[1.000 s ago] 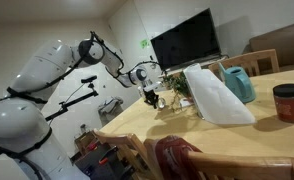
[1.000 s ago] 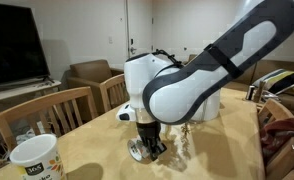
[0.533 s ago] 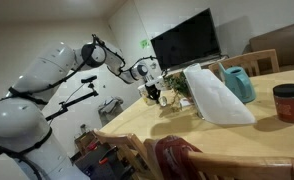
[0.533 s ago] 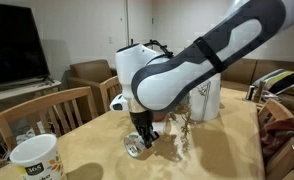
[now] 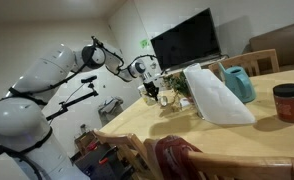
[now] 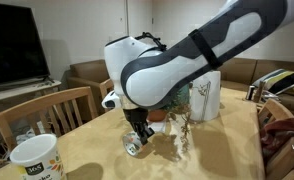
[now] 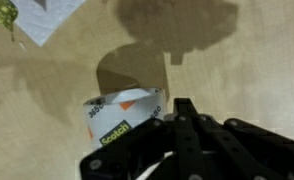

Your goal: Push the tape on the table

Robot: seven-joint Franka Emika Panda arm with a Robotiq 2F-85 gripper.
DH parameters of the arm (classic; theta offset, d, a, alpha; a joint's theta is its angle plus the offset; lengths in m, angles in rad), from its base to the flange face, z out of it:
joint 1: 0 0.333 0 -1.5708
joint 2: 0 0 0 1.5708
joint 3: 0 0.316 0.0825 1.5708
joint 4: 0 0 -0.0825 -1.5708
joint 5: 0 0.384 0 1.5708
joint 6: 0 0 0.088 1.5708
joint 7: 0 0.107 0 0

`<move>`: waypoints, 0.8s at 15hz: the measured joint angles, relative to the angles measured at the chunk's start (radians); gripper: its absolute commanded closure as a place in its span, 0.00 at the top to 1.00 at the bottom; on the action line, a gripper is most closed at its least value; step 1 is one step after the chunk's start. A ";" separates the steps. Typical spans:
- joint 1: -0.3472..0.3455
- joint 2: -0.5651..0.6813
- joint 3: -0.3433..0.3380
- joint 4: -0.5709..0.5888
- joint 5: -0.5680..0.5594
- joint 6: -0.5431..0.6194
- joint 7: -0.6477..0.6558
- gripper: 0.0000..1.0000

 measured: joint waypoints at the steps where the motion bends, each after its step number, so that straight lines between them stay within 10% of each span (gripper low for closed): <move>1: 0.002 0.000 0.000 0.003 0.000 -0.009 0.000 0.00; 12: -0.003 0.017 0.015 0.029 0.038 -0.188 -0.007 0.00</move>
